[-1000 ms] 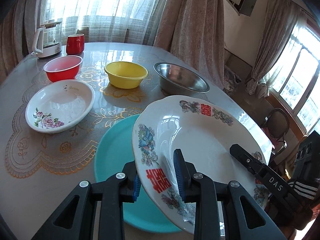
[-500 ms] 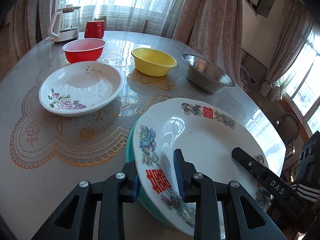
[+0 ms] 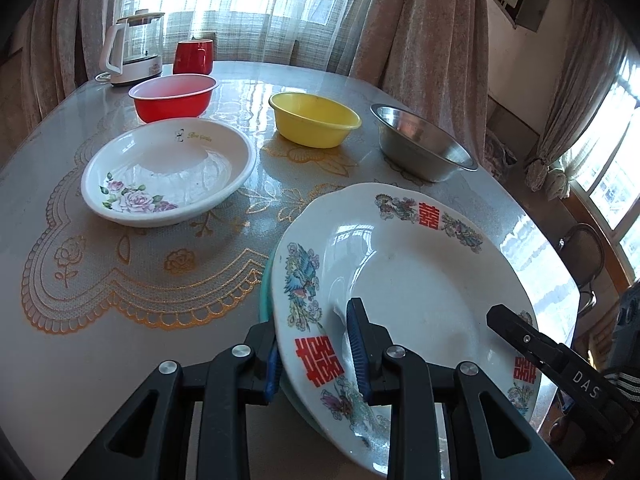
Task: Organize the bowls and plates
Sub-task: 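Lower the white plate onto the teal plate with the left tool, then open the left tool and withdraw from the plate rim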
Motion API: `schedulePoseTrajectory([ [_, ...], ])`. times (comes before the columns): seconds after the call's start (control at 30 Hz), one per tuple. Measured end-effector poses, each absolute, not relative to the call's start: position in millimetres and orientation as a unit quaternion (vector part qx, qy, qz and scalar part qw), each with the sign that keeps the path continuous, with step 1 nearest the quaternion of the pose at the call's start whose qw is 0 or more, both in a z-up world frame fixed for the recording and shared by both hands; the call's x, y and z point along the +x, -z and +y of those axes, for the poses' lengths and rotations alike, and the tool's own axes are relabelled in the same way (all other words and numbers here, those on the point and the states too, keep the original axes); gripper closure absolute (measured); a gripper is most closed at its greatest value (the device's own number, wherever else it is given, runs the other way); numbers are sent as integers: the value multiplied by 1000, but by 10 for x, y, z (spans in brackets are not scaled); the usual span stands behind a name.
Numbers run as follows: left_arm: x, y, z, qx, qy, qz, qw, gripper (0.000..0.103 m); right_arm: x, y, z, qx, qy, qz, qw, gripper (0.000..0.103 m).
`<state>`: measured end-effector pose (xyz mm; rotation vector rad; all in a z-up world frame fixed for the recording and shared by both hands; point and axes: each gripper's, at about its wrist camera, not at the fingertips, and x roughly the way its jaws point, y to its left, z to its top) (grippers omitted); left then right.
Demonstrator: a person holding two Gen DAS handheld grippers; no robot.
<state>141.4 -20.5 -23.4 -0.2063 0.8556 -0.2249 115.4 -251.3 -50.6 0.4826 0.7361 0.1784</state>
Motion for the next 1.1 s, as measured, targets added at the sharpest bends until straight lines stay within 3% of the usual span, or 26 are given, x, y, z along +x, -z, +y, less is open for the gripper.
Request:
schedulePoseTrajectory([
  [0.2,1331,168,-181,-85,105,399,907,75,994,406,-2624,238,-75,342,906,79],
  [0.33,1250,125,-180,-70,101,385,914,75,936,394,-2644,219,-74,338,912,87],
  [0.83,1276,122,-205,-64,93,396,911,75,999,404,-2664,236,-59,330,912,86],
  [0.93,1229,36,-173,-62,90,381,918,69,930,346,-2679,241,-51,322,914,78],
  [1.0,1194,-22,-171,-51,87,371,923,55,855,255,-2665,227,-38,302,925,75],
  [1.1,1128,-85,-151,-41,81,357,930,50,782,133,-2646,209,-22,285,935,72],
])
